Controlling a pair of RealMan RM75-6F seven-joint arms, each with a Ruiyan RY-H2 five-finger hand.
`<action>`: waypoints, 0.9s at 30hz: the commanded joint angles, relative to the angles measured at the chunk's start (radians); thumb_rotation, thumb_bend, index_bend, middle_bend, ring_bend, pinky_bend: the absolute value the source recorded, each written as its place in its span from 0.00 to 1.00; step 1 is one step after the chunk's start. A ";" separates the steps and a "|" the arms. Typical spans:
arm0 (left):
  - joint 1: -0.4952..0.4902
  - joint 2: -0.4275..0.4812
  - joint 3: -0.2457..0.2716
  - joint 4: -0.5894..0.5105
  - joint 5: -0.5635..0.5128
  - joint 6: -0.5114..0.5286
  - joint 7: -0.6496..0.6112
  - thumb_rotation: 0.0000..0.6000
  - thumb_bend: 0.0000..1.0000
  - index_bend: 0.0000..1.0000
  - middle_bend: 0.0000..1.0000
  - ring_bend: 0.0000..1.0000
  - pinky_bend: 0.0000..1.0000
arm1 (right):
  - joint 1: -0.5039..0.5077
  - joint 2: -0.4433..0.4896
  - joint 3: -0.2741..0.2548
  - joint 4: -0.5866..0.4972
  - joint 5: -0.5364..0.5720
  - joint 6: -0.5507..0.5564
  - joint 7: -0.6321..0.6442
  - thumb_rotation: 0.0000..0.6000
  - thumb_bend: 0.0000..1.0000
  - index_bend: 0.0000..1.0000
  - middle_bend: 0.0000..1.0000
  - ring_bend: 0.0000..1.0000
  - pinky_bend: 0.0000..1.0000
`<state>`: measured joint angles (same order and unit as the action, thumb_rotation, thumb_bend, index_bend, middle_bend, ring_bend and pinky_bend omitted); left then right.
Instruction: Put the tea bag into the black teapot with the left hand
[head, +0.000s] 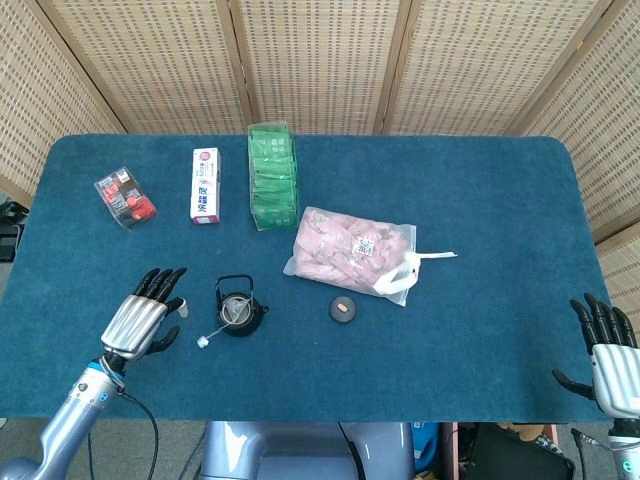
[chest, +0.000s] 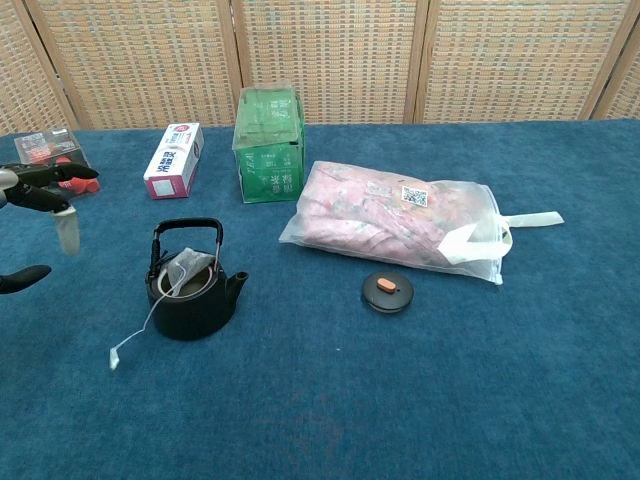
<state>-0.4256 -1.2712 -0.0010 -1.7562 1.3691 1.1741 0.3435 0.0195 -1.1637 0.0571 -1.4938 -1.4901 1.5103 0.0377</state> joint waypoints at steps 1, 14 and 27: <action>0.004 0.003 0.001 -0.005 -0.004 0.000 0.002 1.00 0.42 0.42 0.00 0.00 0.00 | 0.000 0.000 0.000 0.001 0.000 0.000 0.001 1.00 0.06 0.00 0.03 0.00 0.00; 0.005 0.029 -0.020 -0.012 0.059 0.061 0.104 1.00 0.42 0.37 0.33 0.24 0.31 | -0.001 0.004 0.000 -0.003 -0.007 0.007 -0.005 1.00 0.06 0.00 0.03 0.00 0.00; -0.060 0.115 -0.015 -0.128 -0.037 -0.077 0.291 1.00 0.72 0.24 0.84 0.76 0.70 | -0.001 0.005 -0.001 -0.008 -0.011 0.009 -0.008 1.00 0.06 0.00 0.03 0.00 0.00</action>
<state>-0.4727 -1.1696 -0.0174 -1.8670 1.3498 1.1151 0.6208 0.0180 -1.1590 0.0558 -1.5015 -1.5012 1.5189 0.0298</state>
